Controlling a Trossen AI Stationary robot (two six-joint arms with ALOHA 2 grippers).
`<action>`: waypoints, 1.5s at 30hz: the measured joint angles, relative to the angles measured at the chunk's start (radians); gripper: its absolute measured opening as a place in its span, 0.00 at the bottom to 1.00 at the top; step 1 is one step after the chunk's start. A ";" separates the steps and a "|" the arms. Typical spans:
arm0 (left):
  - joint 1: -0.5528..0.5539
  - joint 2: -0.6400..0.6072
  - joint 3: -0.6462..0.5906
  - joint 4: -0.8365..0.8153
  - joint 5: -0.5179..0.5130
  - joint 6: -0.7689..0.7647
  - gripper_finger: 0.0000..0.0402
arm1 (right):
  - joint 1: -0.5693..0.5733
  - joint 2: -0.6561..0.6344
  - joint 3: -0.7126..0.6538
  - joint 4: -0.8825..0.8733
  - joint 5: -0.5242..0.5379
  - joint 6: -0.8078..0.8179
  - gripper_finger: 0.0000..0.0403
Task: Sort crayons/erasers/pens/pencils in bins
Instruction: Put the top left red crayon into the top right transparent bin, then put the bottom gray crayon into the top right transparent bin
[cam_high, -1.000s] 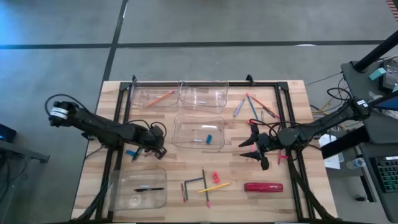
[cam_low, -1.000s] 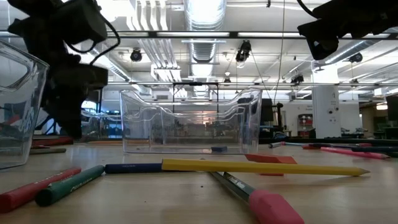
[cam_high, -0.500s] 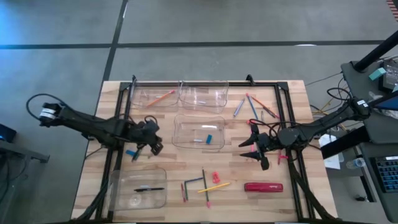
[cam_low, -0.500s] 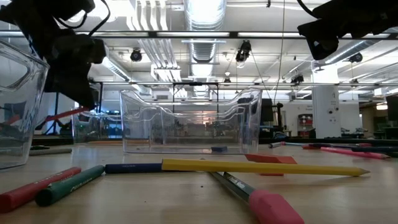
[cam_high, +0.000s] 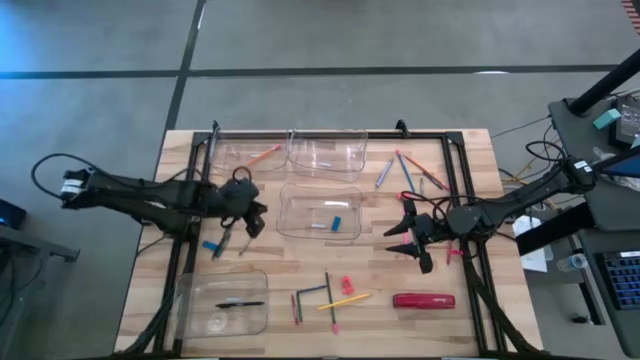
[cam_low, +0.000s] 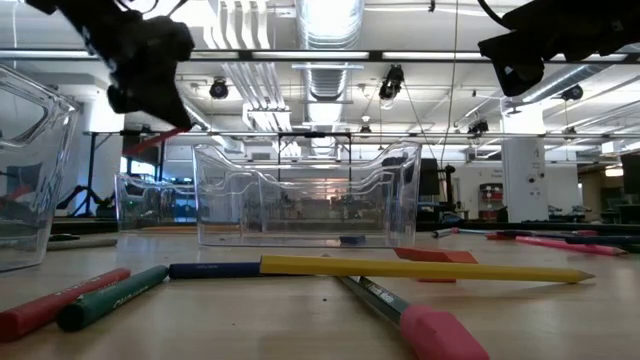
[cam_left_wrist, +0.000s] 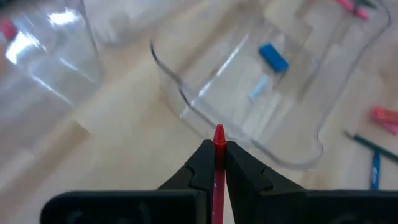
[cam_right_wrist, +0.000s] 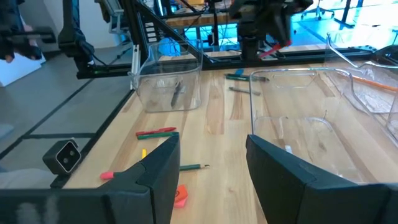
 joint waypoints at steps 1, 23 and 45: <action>0.019 0.003 0.016 0.000 -0.005 0.028 0.03 | 0.000 0.000 0.000 0.000 0.000 -0.002 0.43; 0.534 0.554 0.413 0.533 0.197 0.462 0.03 | 0.000 0.000 0.000 0.004 0.024 -0.018 0.43; 0.557 0.658 0.560 0.463 0.247 0.470 0.43 | 0.000 0.000 0.000 -0.027 0.024 -0.052 0.43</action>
